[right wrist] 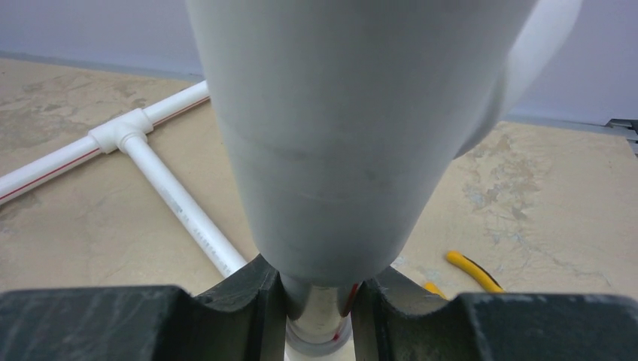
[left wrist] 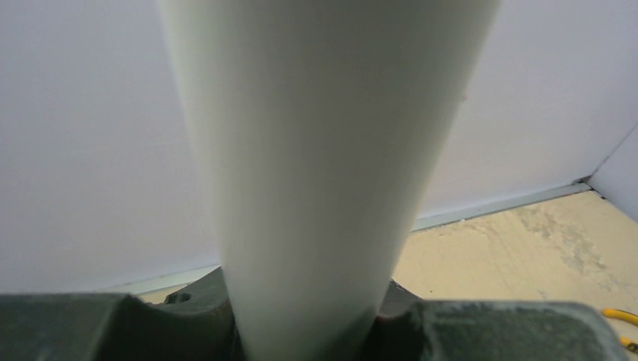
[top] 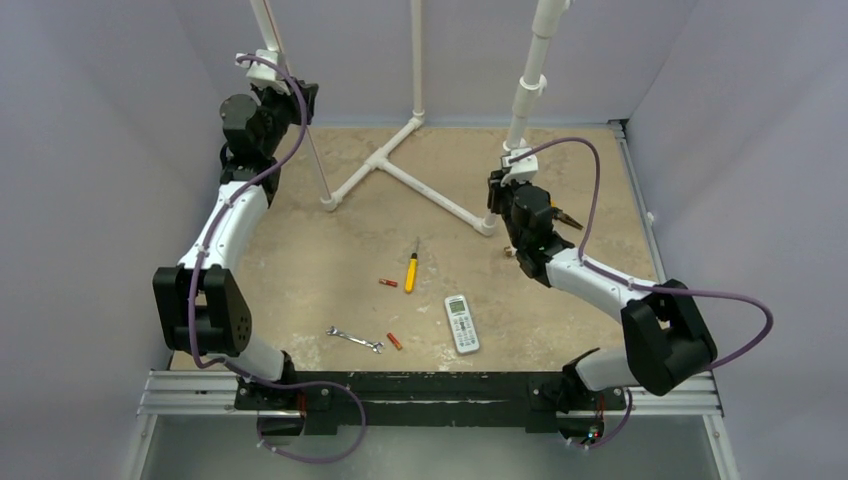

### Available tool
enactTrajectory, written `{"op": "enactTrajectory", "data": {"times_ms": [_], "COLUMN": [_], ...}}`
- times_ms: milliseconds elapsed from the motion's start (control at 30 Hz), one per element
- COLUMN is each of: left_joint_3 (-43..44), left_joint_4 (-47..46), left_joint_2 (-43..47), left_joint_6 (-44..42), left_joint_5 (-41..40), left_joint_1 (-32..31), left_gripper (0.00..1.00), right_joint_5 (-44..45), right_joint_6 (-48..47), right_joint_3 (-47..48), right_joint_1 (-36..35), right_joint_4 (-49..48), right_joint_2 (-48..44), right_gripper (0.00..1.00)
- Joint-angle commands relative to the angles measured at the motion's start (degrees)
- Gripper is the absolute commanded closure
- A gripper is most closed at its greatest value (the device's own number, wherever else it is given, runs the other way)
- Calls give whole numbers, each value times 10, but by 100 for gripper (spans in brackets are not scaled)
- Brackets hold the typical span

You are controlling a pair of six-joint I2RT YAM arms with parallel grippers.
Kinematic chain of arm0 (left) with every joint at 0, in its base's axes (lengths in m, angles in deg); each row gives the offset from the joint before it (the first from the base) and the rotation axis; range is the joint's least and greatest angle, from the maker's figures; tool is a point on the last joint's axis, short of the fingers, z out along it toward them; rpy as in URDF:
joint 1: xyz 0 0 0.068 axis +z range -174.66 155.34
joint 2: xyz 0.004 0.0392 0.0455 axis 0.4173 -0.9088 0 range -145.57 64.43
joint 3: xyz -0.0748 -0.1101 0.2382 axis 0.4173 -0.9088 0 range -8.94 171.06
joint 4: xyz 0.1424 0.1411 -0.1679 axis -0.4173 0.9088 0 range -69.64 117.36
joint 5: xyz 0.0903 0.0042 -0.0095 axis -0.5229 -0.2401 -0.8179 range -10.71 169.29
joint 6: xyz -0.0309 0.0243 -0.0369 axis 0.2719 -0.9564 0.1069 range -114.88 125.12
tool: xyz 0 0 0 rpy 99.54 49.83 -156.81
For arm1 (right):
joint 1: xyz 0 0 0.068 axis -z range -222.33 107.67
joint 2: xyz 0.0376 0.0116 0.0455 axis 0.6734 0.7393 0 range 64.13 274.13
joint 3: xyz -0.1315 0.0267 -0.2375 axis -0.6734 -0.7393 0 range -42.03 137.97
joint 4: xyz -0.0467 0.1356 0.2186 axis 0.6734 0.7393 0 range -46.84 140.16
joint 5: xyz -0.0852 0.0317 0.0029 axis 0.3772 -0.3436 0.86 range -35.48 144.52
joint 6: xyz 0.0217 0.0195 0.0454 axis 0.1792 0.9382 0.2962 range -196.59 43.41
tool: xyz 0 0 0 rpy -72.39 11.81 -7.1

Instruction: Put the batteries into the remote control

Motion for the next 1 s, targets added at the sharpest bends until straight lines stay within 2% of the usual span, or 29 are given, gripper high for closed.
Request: {"op": "enactTrajectory", "data": {"times_ms": [0,167,200,267,300,333,433,500,633,800,967], "left_joint_3": [-1,-8,-5,-1,-1,-2,-18,-32,-48,-69,-130], "left_joint_4": [17,41,47,62,71,80,117,139,179,211,253], "left_joint_2": [-8,15,18,25,30,37,75,103,151,201,277], "left_joint_6": [148,162,166,175,180,182,189,188,180,181,194], "left_joint_5": [31,10,13,20,20,21,-1,-19,-39,-40,-24], "left_joint_1": [-1,0,0,0,0,0,0,1,2,3,2], "left_gripper": [100,84,80,66,58,47,23,13,5,2,0], "right_joint_5": [84,65,61,41,37,36,27,25,7,-24,-38], "right_joint_6": [-40,-33,-31,-22,-14,-1,18,27,46,67,97], "right_joint_3": [28,50,54,62,66,66,51,43,20,0,-28], "right_joint_1": [61,61,61,62,61,61,61,61,61,60,45], "right_joint_4": [-29,4,17,53,77,94,114,129,161,205,251], "right_joint_2": [-23,-10,-13,-27,-37,-48,-83,-104,-156,-198,-248], "right_gripper": [100,100,97,73,66,61,53,49,44,36,31]}}
